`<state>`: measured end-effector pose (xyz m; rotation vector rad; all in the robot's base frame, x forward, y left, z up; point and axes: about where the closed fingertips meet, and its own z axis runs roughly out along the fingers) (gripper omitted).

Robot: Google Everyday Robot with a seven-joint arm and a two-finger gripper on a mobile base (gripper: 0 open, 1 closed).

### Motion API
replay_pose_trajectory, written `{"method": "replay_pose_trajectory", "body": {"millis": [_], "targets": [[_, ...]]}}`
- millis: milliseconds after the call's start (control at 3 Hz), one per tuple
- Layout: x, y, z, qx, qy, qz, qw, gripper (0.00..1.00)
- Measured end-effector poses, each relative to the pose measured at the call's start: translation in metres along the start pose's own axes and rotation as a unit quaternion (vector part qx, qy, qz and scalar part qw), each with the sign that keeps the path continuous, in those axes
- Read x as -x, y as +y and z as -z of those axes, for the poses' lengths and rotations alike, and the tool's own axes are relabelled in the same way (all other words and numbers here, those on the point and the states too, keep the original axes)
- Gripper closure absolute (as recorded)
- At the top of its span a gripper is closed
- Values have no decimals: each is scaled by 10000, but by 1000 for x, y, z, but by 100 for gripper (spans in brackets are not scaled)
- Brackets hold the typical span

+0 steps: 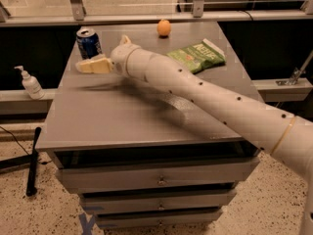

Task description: Place pepsi can upright

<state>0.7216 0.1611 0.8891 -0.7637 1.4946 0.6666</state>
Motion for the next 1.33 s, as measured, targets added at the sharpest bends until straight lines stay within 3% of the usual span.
{"method": "replay_pose_trajectory", "body": {"millis": [667, 1000, 1333], "targets": [[2, -38, 101, 250, 143, -255, 9993, 0], [9, -45, 172, 337, 197, -148, 9991, 0], [5, -53, 192, 265, 263, -139, 9992, 0]]}}
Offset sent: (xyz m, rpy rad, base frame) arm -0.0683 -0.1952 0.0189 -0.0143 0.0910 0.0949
